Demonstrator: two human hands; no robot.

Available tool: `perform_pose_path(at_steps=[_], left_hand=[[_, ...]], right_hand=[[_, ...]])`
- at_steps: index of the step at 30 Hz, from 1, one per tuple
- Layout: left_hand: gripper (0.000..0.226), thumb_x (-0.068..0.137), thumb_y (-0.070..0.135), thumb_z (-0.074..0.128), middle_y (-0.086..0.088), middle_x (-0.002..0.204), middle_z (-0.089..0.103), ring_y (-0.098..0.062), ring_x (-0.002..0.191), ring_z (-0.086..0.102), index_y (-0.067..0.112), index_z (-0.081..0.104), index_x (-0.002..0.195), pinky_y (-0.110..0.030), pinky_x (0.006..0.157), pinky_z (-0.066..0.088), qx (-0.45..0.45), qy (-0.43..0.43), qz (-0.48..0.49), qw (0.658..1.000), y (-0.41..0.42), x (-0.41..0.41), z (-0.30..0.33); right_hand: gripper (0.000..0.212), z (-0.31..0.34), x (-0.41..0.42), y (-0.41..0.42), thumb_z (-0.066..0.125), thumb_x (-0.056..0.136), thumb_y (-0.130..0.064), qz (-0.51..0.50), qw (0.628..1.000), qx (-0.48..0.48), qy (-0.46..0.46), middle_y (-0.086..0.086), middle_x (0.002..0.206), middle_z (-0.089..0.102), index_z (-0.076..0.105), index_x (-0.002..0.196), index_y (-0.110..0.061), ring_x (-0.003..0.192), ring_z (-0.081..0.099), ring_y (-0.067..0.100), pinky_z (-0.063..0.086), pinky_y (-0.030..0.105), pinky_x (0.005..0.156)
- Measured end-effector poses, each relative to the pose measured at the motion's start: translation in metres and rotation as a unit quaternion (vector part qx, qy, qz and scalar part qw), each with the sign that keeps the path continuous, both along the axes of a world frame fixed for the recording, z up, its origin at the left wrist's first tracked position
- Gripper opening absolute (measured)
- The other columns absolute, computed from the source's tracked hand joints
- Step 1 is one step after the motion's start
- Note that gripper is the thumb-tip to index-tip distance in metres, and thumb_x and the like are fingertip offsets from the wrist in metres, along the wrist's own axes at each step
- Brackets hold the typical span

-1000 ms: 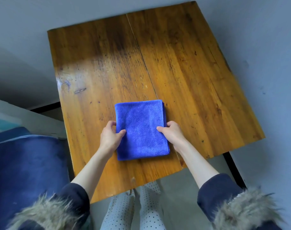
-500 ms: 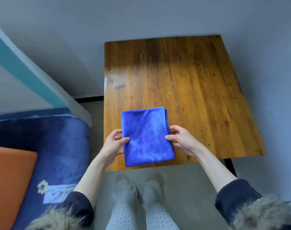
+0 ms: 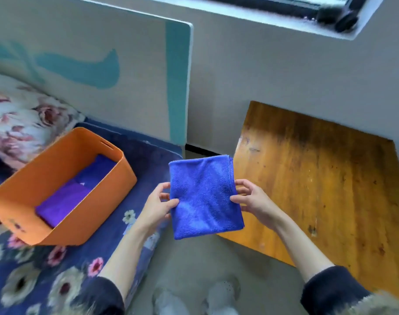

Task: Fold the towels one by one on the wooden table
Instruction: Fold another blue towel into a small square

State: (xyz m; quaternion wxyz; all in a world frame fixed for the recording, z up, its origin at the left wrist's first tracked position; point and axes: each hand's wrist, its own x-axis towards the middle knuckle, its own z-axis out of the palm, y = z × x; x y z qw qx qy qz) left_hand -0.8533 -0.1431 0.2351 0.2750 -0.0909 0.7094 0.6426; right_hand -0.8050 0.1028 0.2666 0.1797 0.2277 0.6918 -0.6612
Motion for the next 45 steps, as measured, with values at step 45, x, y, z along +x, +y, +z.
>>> perform_pose_path(at_steps=[45], left_hand=[[0.036, 0.089, 0.004, 0.054, -0.007, 0.102, 0.056, -0.029, 0.1, 0.057, 0.022, 0.043, 0.119, -0.049, 0.087, 0.051, -0.097, -0.2, 0.347, 0.911, -0.298, -0.237, -0.245]], right_hand=[[0.05, -0.226, -0.386, -0.425, 0.049, 0.082, -0.004, 0.434, 0.801, 0.412, 0.015, 0.012, 0.123, 0.057, 0.044, 0.131, -0.015, 0.113, 0.053, 0.033, 0.044, 0.033, 0.086]])
